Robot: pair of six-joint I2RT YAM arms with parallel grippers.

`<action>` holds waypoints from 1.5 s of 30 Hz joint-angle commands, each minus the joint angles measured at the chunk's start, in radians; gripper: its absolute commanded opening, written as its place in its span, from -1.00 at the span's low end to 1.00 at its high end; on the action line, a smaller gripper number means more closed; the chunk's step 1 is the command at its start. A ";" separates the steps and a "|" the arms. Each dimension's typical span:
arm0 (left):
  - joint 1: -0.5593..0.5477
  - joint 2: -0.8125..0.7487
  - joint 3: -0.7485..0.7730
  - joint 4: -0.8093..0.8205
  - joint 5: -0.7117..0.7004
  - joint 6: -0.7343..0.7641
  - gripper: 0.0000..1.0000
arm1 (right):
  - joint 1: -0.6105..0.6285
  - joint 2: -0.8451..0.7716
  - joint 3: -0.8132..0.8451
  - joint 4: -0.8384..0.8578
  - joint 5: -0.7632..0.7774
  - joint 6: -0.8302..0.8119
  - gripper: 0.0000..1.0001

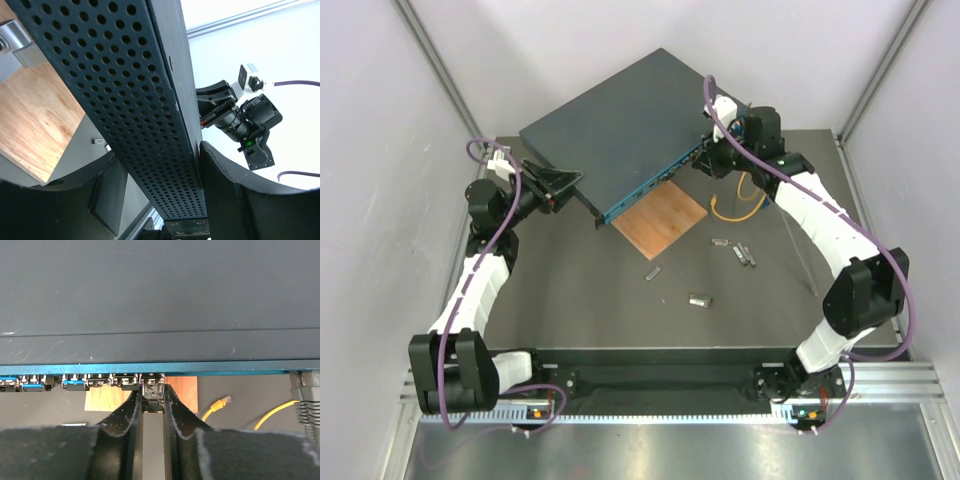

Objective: Insert the plug into the switch port

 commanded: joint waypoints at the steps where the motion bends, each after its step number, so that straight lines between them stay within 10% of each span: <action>1: -0.013 0.017 0.027 0.058 -0.017 0.081 -0.65 | 0.059 0.018 0.092 0.065 -0.084 0.002 -0.72; 10: -0.006 0.032 0.045 0.041 -0.038 0.098 -0.82 | 0.001 -0.100 -0.036 0.009 -0.098 -0.061 0.07; 18: -0.006 0.043 0.074 0.044 -0.032 0.103 -0.85 | -0.071 -0.156 -0.089 -0.122 -0.138 -0.134 0.27; 30: -0.006 0.044 0.077 0.038 -0.031 0.114 -0.91 | -0.096 -0.103 -0.037 -0.087 -0.127 -0.085 -0.59; 45: -0.006 0.048 0.070 0.036 -0.028 0.114 -1.00 | -0.086 -0.009 0.053 0.015 -0.165 0.008 -0.77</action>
